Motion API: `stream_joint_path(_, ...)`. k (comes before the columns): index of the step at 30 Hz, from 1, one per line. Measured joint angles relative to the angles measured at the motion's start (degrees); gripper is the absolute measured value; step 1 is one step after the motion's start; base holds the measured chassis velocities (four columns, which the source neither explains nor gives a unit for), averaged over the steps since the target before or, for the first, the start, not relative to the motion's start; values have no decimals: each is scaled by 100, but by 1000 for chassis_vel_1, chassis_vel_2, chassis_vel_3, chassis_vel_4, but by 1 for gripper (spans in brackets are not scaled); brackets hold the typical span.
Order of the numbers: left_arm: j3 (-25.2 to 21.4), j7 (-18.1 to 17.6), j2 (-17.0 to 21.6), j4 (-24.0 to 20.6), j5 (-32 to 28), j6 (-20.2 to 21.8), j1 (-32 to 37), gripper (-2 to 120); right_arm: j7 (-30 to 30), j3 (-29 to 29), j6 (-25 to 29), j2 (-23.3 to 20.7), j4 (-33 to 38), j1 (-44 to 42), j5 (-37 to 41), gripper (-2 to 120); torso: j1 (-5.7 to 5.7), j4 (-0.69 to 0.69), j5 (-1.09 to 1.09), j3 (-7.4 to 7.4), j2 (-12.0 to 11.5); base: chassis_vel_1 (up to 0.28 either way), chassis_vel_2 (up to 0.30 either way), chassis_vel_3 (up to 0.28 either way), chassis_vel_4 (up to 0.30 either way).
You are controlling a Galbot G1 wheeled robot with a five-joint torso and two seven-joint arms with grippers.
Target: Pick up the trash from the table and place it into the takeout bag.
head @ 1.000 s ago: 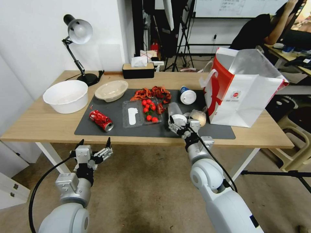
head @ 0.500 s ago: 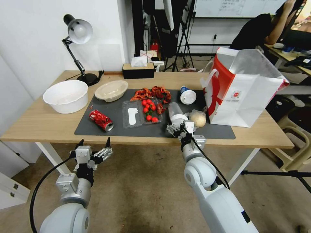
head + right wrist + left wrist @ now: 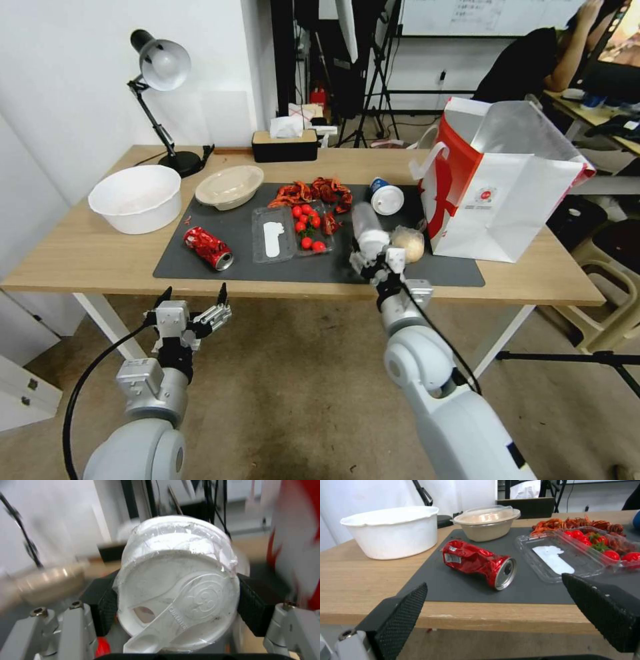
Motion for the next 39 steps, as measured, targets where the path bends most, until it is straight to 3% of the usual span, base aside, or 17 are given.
stream_joint_path(8,36,0,-2,16,46,-14,4,100,-456,842,173,-618,606,606,1011,69,0,1,2,0,0,0,0,0,0)
stream_joint_path(12,47,1,-2,16,63,-32,16,100,-413,1280,197,-921,581,1017,1518,69,0,2,2,0,0,0,0,0,0)
stream_joint_path(20,54,3,-3,16,81,-42,27,100,-198,1609,186,-1207,441,1402,1941,69,0,0,2,0,0,0,0,0,0)
stream_joint_path(23,65,4,-4,21,93,-55,35,100,170,1823,92,-1465,208,1759,2257,69,0,0,1,0,0,0,0,0,0)
stream_joint_path(33,82,5,-6,30,105,-77,38,100,631,1887,-84,-1623,-36,2026,2416,69,0,0,1,0,0,0,0,0,0)
stream_joint_path(36,92,5,-6,39,110,-100,46,100,1050,1883,-289,-1698,-271,2230,2484,75,1,0,1,1,0,0,0,0,0)
stream_joint_path(39,78,5,-7,58,113,-176,66,100,1622,1720,-759,-1696,-710,2523,2546,90,1,1,0,1,0,0,0,0,0)
